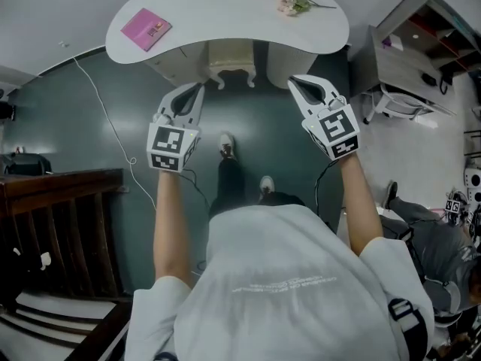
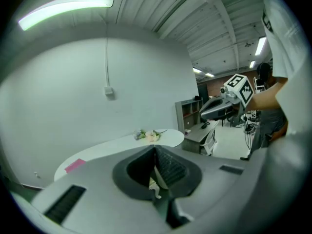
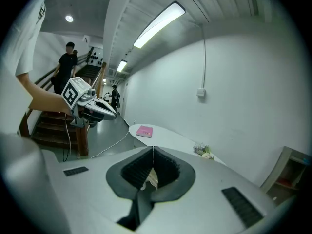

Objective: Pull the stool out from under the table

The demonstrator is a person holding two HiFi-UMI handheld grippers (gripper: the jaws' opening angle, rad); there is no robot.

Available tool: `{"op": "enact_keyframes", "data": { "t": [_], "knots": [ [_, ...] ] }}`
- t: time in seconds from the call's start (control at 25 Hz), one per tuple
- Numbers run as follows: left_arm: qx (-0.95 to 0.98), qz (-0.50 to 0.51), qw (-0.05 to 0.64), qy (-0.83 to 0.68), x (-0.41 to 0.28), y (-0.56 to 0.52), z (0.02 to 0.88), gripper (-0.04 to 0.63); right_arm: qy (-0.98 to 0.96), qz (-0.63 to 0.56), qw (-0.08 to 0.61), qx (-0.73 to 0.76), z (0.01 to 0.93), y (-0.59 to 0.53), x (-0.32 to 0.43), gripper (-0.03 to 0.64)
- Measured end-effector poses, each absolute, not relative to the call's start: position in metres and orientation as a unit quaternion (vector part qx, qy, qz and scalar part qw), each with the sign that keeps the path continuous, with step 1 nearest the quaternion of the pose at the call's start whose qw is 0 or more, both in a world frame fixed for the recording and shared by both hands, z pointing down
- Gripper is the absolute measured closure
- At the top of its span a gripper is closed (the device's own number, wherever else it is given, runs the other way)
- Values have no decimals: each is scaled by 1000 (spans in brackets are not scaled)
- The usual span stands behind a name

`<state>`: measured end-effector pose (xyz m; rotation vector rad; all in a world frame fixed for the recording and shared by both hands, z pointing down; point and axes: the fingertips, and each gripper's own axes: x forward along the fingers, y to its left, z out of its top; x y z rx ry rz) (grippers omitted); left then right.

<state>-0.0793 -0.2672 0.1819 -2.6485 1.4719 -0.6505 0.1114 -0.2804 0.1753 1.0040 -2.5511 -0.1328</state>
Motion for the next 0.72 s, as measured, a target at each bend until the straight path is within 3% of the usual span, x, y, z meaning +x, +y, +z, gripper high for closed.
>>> {"op": "enact_keyframes", "data": {
  "t": [0.4,0.72],
  "knots": [
    [-872,-224,-16,435,-126,-404,273,580,-896,-5,212,390,249,-403,79,601],
    [-872,-252,-50,417,-151,-468,408,580,-904,7,213,370,357,-465,38,601]
  ]
}}
